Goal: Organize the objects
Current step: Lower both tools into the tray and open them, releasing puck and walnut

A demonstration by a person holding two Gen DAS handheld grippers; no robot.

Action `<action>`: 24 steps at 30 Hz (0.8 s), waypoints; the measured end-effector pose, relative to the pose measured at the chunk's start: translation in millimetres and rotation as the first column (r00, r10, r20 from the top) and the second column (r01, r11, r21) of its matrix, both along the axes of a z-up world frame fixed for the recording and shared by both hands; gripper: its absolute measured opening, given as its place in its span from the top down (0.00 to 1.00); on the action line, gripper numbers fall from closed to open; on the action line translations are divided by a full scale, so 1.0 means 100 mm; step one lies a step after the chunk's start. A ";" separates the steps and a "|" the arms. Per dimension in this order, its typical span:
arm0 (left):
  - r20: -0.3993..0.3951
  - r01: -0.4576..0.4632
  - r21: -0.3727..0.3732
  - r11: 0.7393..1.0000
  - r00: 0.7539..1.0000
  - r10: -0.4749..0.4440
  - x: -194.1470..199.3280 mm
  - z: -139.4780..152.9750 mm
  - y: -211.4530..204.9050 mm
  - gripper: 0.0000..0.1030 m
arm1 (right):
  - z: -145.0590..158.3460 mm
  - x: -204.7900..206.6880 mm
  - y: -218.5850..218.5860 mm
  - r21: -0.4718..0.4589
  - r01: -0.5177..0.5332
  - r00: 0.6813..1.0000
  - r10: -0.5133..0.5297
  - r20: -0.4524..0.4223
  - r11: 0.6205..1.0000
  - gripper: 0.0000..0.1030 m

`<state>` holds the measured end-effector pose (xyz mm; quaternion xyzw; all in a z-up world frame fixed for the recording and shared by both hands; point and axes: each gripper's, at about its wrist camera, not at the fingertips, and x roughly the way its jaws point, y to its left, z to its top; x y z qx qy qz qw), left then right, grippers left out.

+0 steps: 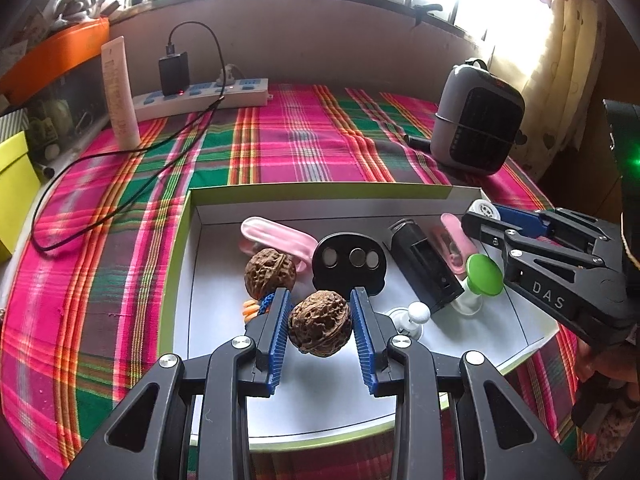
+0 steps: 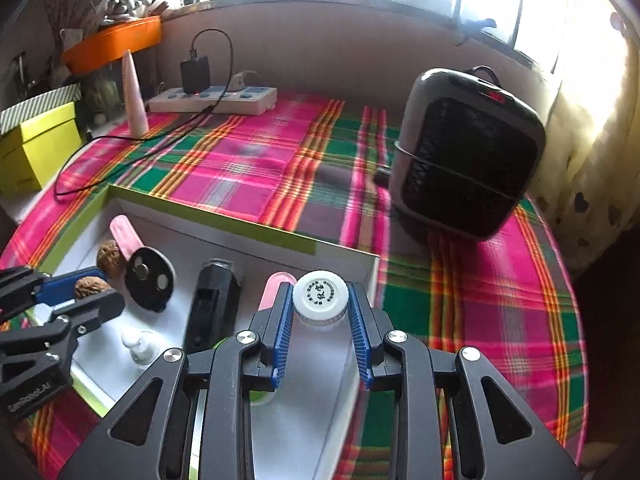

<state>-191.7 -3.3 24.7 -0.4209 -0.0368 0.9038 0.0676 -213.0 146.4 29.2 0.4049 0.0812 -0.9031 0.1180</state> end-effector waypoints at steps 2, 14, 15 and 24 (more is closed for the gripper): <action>0.001 0.000 0.000 1.000 1.000 0.000 0.00 0.00 -0.01 0.72 | 0.00 -0.02 0.02 -0.020 0.002 1.000 -0.002 0.005 1.000 0.72; 0.005 -0.007 0.005 1.000 1.000 0.007 -0.02 -0.03 -0.03 0.72 | -0.01 -0.09 0.03 -0.162 -0.001 0.998 0.010 0.055 0.987 0.72; 0.008 -0.008 0.006 1.000 1.000 0.008 -0.03 -0.03 -0.03 0.72 | -0.01 -0.11 0.04 -0.172 0.001 0.998 0.009 0.060 0.985 0.72; 0.021 -0.010 0.004 1.000 1.000 0.010 -0.05 -0.08 -0.03 0.72 | -0.04 -0.20 0.09 -0.180 0.051 0.997 -0.039 0.067 0.982 0.72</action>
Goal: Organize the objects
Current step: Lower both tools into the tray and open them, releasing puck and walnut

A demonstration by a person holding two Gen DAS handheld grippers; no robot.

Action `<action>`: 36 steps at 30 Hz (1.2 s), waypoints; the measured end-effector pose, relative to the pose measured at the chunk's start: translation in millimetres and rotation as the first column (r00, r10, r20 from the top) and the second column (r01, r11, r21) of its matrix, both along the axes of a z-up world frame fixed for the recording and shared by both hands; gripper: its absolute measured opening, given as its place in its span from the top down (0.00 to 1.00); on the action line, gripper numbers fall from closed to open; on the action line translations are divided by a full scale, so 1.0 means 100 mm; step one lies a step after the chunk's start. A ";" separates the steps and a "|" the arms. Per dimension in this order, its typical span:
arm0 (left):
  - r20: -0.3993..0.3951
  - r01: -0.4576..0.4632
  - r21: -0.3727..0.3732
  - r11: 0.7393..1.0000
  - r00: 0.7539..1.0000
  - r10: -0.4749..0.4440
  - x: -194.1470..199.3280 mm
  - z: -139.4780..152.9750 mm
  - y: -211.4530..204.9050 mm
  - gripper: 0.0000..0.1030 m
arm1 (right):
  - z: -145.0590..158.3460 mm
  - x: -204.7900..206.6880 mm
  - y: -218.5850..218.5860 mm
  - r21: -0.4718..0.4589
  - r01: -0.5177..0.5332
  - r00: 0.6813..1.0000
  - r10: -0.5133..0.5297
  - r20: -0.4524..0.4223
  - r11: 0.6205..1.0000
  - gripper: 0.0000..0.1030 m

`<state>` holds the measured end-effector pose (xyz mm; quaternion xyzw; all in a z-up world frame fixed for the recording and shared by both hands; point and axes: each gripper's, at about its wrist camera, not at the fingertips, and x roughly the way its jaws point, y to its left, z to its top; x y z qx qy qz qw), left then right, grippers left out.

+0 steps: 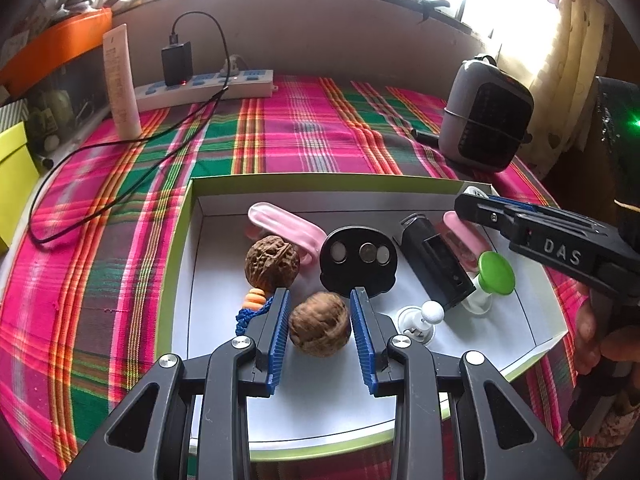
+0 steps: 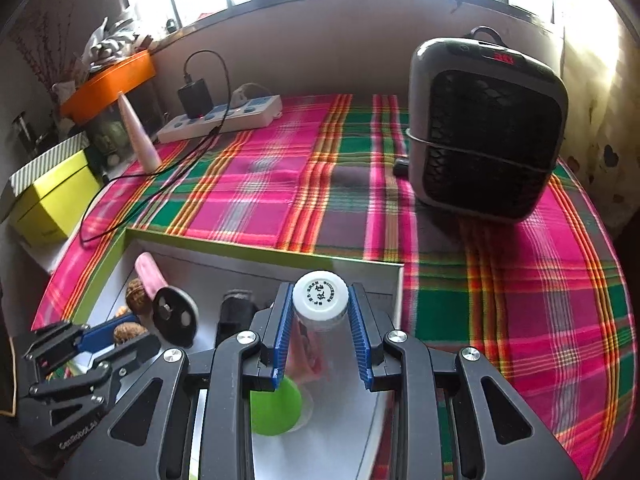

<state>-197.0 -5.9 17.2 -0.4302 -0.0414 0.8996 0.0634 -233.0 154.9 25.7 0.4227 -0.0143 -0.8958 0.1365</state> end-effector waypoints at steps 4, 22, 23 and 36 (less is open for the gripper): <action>0.003 0.001 0.002 1.000 1.000 -0.001 -0.01 -0.01 0.00 0.72 | -0.01 -0.03 0.01 -0.002 0.006 1.000 -0.006 0.005 1.000 0.72; 0.005 0.006 0.015 1.000 1.000 -0.006 0.00 -0.01 0.02 0.71 | 0.00 -0.03 0.02 -0.017 0.016 1.000 -0.015 0.020 1.000 0.72; 0.004 0.006 0.016 1.000 1.000 -0.007 0.00 0.00 0.02 0.71 | 0.00 -0.03 0.02 -0.016 0.017 1.000 -0.017 0.020 1.000 0.72; -0.008 0.008 0.028 1.000 1.000 -0.007 0.03 0.04 0.02 0.65 | -0.02 -0.01 0.02 -0.024 0.022 0.999 -0.021 0.026 0.999 0.67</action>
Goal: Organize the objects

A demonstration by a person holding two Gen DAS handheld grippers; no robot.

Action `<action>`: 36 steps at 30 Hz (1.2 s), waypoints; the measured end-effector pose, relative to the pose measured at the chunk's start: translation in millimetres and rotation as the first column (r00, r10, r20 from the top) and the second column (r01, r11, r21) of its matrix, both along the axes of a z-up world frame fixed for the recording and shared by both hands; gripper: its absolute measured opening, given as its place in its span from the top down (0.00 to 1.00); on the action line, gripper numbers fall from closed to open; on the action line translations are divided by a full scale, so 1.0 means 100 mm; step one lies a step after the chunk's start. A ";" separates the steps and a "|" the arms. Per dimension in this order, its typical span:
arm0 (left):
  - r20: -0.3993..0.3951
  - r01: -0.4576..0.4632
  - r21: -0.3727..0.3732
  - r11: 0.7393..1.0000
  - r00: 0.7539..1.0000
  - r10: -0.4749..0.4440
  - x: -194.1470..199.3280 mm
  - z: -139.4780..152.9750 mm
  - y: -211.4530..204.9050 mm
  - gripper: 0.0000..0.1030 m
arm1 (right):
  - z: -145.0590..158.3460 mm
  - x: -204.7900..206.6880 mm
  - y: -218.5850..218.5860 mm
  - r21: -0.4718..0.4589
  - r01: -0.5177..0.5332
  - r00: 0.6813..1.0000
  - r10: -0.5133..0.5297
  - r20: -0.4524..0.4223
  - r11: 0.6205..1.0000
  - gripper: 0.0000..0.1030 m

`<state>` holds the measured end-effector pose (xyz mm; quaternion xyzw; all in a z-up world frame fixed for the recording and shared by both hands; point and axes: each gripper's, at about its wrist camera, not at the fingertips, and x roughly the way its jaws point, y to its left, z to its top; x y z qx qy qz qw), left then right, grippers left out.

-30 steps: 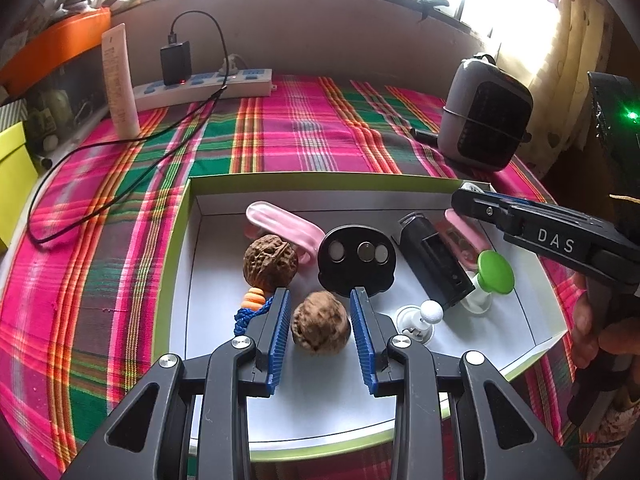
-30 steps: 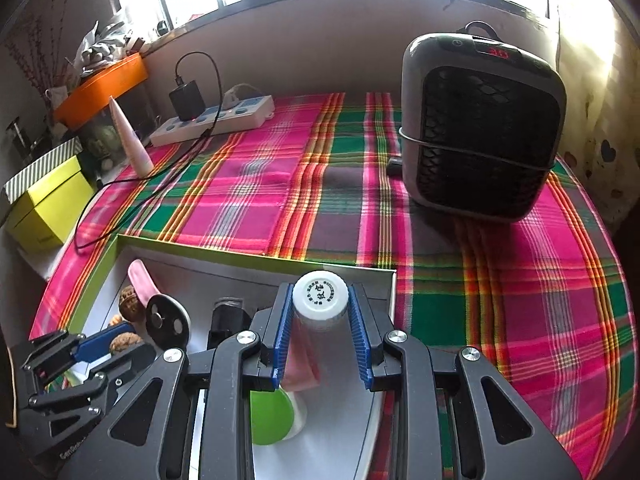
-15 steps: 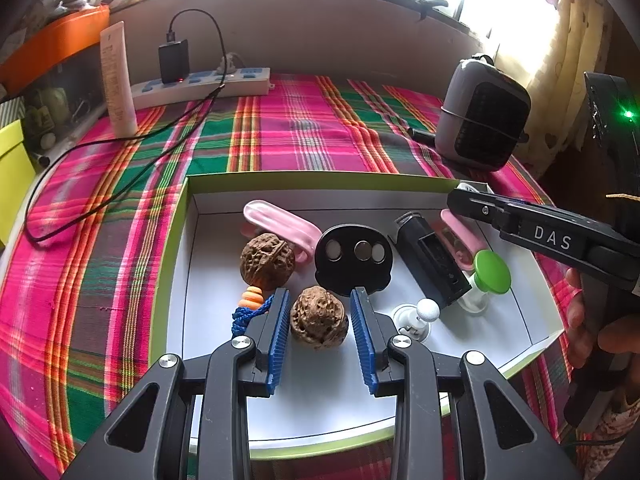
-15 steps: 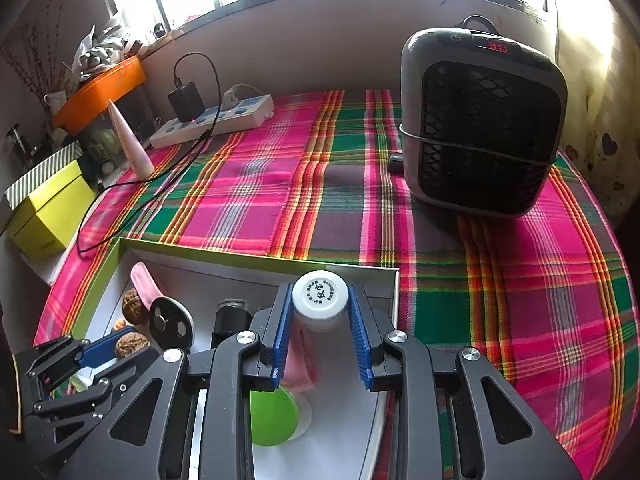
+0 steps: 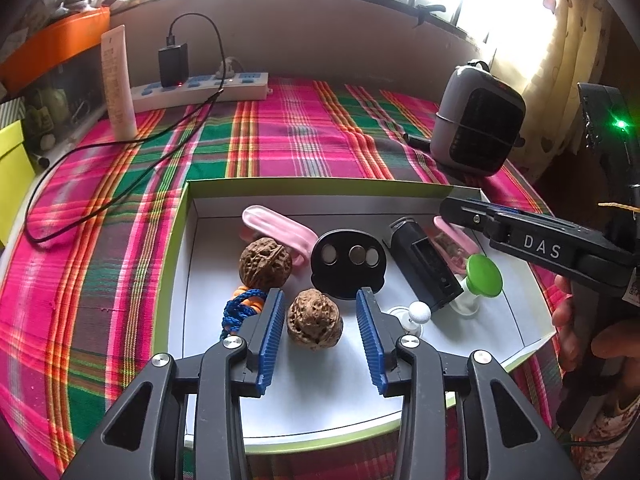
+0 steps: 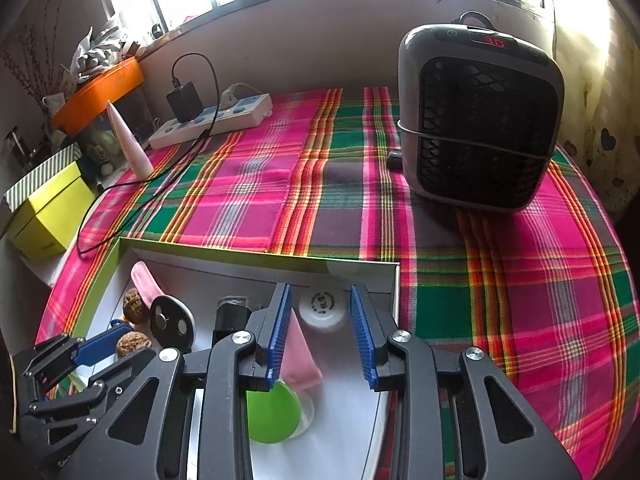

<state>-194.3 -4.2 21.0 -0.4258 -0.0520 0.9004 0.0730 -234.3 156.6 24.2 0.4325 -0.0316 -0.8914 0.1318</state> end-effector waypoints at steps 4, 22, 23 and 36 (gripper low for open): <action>0.001 0.001 -0.001 1.000 1.000 -0.001 0.00 0.00 0.00 0.65 | 0.00 0.02 -0.02 0.006 -0.001 1.000 0.001 -0.003 1.000 0.65; -0.039 -0.016 -0.027 1.000 0.999 0.015 0.16 0.14 0.01 0.62 | 0.14 0.35 -0.08 0.037 0.021 0.998 -0.019 -0.063 0.999 0.65; -0.044 -0.020 -0.027 0.999 0.999 0.019 0.18 0.15 0.01 0.62 | 0.17 0.39 -0.08 0.040 0.026 0.997 -0.024 -0.072 0.999 0.65; -0.096 -0.050 -0.063 0.997 0.994 0.044 0.57 0.34 0.04 0.62 | 0.39 0.92 -0.16 0.042 0.024 0.989 -0.018 -0.145 0.999 0.65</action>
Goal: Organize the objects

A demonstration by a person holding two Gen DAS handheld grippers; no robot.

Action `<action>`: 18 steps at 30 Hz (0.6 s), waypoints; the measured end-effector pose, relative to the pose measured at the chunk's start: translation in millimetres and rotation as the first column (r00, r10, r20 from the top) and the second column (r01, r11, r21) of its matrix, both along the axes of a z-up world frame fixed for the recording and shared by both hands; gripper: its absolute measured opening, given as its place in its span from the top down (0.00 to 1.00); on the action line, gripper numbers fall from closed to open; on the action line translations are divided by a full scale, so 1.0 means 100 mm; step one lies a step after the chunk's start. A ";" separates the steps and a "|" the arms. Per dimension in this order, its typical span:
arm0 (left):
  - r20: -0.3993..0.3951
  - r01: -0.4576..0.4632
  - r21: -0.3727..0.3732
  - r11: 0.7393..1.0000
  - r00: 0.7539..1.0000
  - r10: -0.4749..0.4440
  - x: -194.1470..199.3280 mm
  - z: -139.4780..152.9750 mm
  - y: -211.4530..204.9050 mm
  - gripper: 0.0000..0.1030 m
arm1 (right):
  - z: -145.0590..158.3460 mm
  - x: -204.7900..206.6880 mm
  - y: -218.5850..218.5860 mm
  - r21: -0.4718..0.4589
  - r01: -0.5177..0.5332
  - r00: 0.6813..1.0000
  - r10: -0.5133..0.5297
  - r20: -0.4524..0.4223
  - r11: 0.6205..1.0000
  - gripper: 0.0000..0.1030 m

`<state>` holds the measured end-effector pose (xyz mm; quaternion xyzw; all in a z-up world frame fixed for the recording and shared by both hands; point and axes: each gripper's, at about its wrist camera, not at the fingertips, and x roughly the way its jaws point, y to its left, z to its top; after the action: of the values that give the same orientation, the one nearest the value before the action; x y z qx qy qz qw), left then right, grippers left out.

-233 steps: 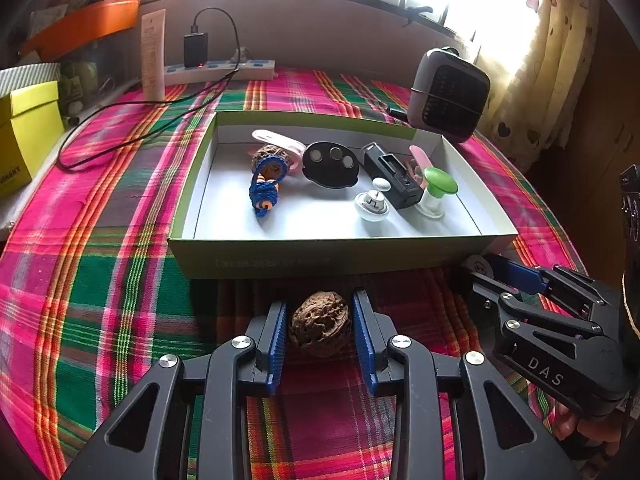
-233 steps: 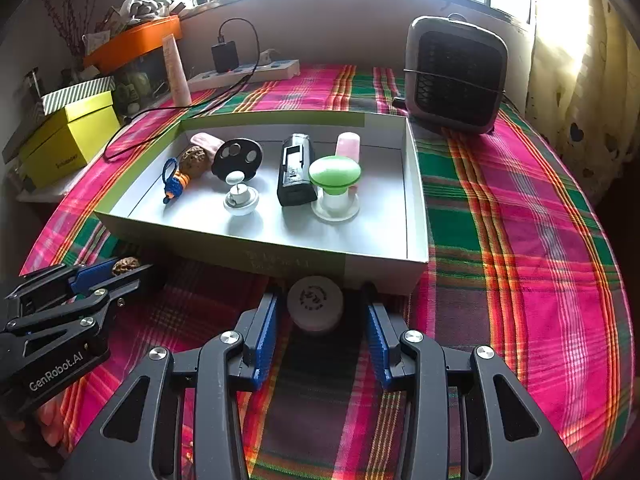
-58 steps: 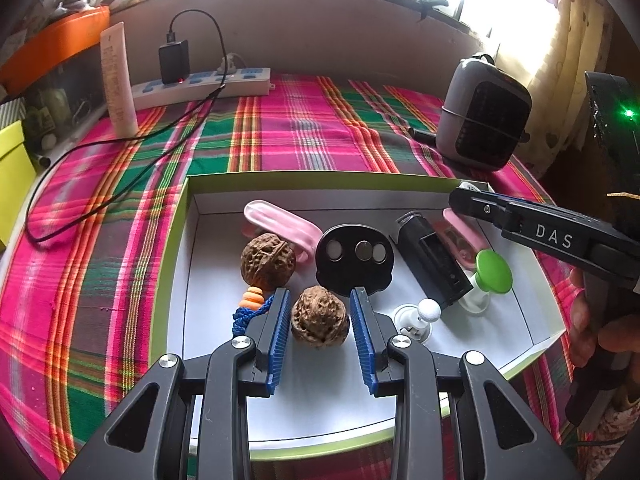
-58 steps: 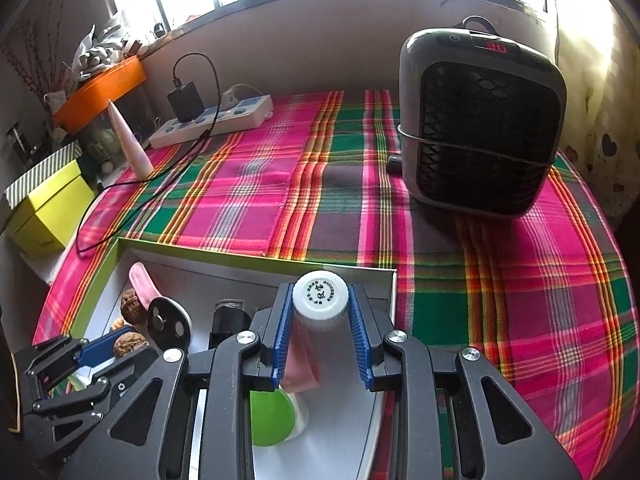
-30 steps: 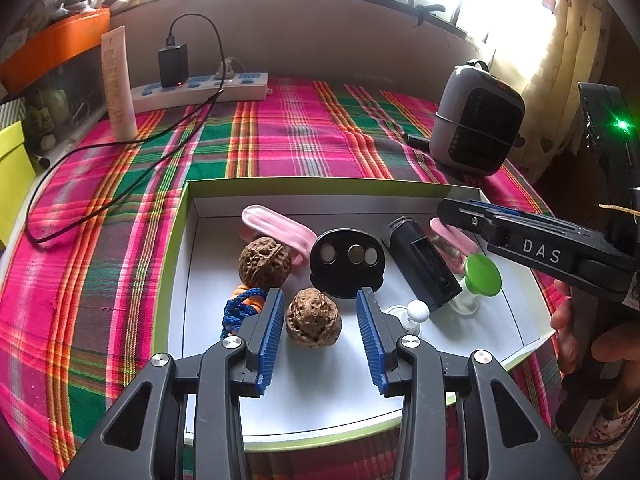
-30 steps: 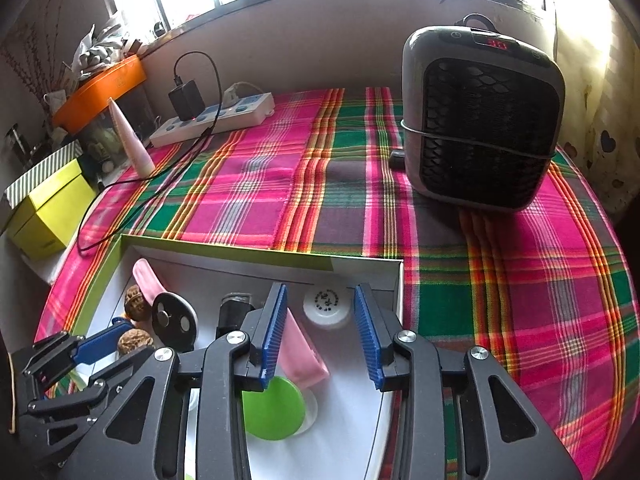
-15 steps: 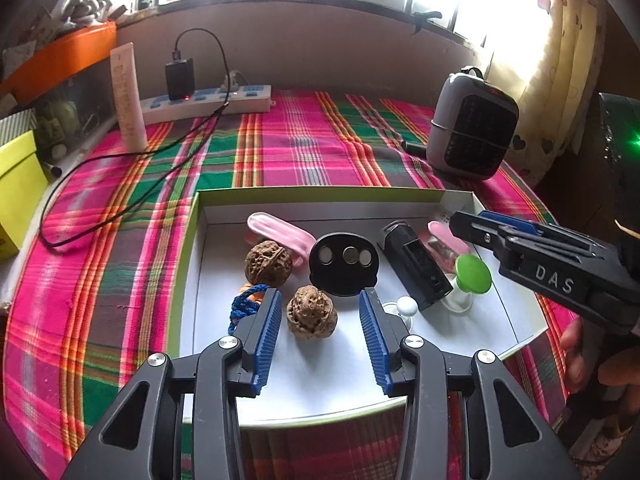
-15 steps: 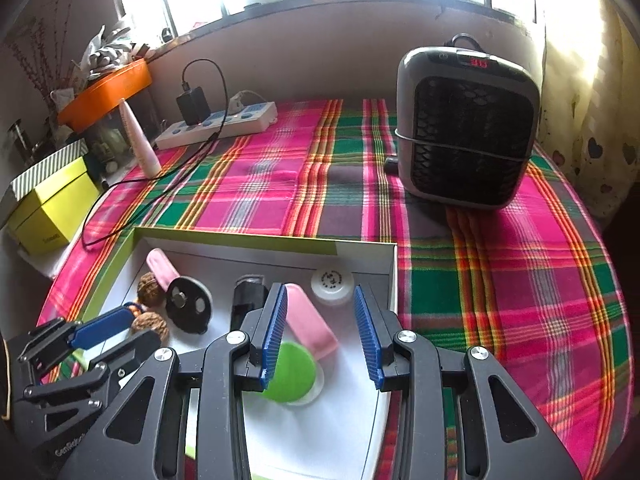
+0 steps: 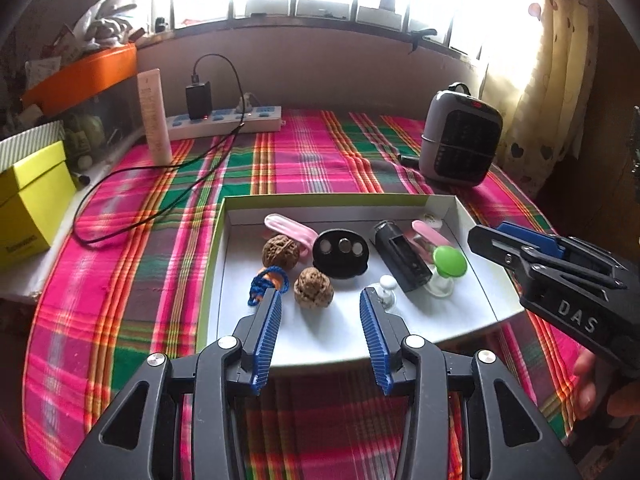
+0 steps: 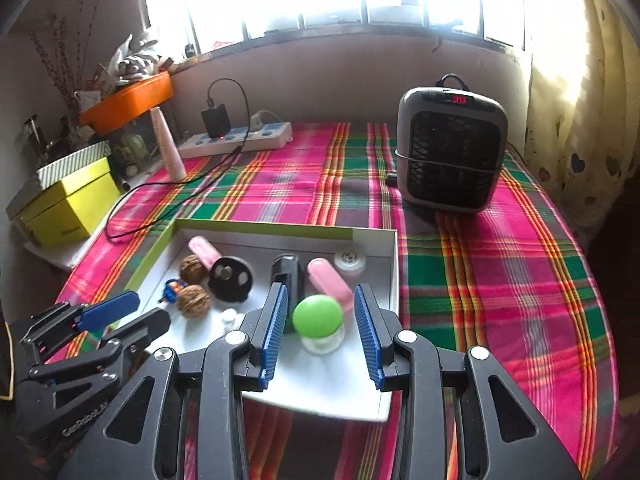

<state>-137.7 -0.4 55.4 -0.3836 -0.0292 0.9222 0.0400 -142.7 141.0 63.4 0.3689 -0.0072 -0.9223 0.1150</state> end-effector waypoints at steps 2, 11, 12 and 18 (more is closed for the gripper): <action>-0.004 -0.001 -0.002 1.000 1.000 0.001 0.07 0.02 0.01 0.61 | 0.02 0.11 -0.03 0.015 -0.002 1.000 0.002 -0.008 1.000 0.64; 0.005 -0.015 -0.015 1.000 1.000 0.015 0.39 -0.01 0.03 0.60 | -0.07 0.46 -0.03 0.017 0.020 1.000 -0.020 0.019 1.000 0.64; 0.005 -0.018 -0.016 1.000 1.000 0.019 0.43 -0.02 0.03 0.60 | -0.08 0.49 -0.04 0.017 0.020 1.000 -0.020 0.020 1.000 0.64; 0.015 -0.027 -0.034 0.999 1.000 0.027 0.60 -0.10 0.05 0.60 | -0.21 0.68 -0.08 0.026 0.021 0.999 -0.022 0.042 0.999 0.64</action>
<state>-78.0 4.4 45.1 -0.3909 -0.0193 0.9200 0.0210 -74.6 133.5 42.3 0.3896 -0.0017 -0.9155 0.1001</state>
